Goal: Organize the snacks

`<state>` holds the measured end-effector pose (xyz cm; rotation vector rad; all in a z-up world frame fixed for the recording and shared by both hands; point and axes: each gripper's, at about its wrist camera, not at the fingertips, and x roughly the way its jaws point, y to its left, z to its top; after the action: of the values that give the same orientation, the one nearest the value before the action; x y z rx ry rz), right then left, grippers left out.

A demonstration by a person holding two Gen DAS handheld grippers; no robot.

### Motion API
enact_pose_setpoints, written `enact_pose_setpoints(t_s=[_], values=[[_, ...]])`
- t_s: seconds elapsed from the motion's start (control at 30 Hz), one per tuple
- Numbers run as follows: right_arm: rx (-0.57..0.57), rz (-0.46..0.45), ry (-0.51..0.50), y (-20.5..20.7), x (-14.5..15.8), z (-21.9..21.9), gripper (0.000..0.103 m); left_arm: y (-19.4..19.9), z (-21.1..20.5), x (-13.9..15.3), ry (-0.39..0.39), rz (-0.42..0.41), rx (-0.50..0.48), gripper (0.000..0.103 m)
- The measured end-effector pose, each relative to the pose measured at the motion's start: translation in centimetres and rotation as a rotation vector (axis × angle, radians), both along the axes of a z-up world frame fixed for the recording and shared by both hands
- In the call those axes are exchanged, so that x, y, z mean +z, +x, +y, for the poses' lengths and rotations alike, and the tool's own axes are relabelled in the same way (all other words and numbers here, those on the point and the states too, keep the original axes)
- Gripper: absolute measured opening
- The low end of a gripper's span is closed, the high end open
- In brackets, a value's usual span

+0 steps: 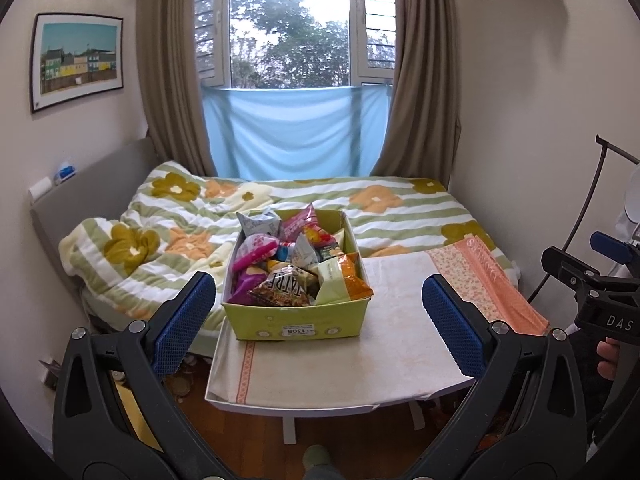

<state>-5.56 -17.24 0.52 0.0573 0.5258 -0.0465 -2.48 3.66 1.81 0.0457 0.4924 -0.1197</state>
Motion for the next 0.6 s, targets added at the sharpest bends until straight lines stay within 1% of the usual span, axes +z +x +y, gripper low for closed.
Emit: enact_pose_setpoints(t_s=[0.6], values=[[-0.012, 0.002, 0.004, -0.02, 0.13, -0.74, 0.103, -0.12, -0.38, -0.25, -0.008, 0.001, 0.008, 0.103]])
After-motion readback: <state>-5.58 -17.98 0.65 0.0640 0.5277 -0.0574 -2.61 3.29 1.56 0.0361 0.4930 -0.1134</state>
